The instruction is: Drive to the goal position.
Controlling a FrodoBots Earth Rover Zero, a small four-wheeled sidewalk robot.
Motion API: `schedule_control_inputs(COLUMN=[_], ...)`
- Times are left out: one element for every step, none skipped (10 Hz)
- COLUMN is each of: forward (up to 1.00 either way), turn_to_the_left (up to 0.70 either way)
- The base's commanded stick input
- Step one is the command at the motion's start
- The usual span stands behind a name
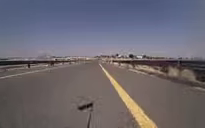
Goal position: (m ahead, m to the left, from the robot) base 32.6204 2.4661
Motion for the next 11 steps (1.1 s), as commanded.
schedule_control_inputs(forward=[1.0,1.0,1.0,1.0,1.0,1.0,1.0,1.0,1.0,1.0,1.0], turn_to_the_left=[-0.01,-0.01,-0.01,-0.01,-0.01,-0.01,-0.01,-0.01,-0.01,-0.01,-0.01])
